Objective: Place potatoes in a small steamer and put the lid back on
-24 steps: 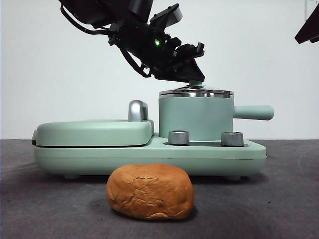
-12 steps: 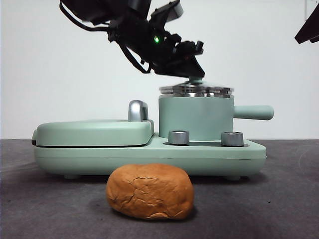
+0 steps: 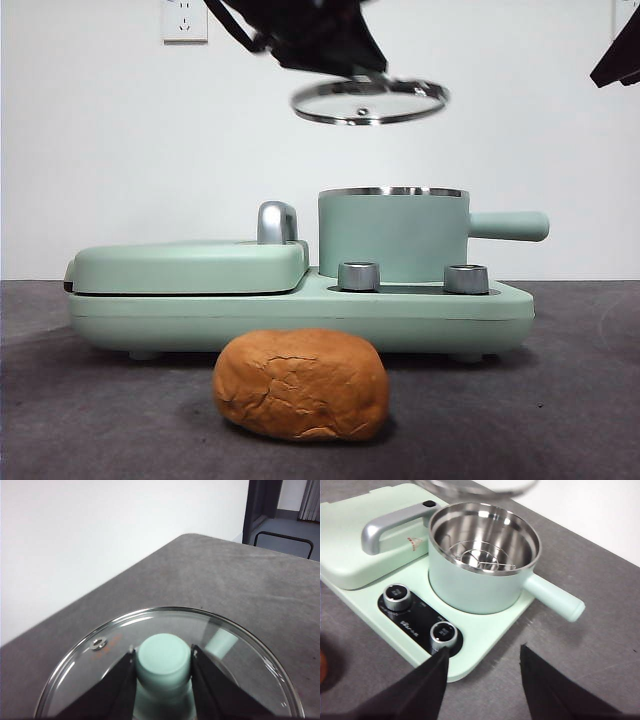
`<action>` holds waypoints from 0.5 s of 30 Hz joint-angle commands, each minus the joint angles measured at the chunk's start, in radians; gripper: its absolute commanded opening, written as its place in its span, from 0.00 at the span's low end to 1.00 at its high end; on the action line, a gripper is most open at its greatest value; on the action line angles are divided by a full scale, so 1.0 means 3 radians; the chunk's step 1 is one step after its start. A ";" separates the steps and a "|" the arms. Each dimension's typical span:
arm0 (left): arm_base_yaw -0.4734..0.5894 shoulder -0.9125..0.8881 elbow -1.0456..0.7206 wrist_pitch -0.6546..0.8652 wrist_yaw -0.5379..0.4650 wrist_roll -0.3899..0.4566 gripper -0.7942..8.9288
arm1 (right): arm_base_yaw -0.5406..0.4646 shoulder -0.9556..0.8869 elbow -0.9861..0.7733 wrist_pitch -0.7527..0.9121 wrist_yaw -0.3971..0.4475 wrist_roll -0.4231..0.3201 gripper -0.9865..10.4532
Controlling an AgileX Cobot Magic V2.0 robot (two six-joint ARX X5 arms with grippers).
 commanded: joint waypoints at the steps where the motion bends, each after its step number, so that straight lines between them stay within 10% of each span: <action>1: 0.0067 -0.0167 0.0092 -0.0148 -0.0005 -0.0200 0.09 | 0.0061 0.0015 0.0060 0.0033 0.0000 0.0038 0.28; 15: 0.0342 -0.1040 -0.0187 -0.0791 -0.0141 -0.0235 0.10 | 0.0476 0.0019 0.0060 0.0033 0.0001 0.0036 0.28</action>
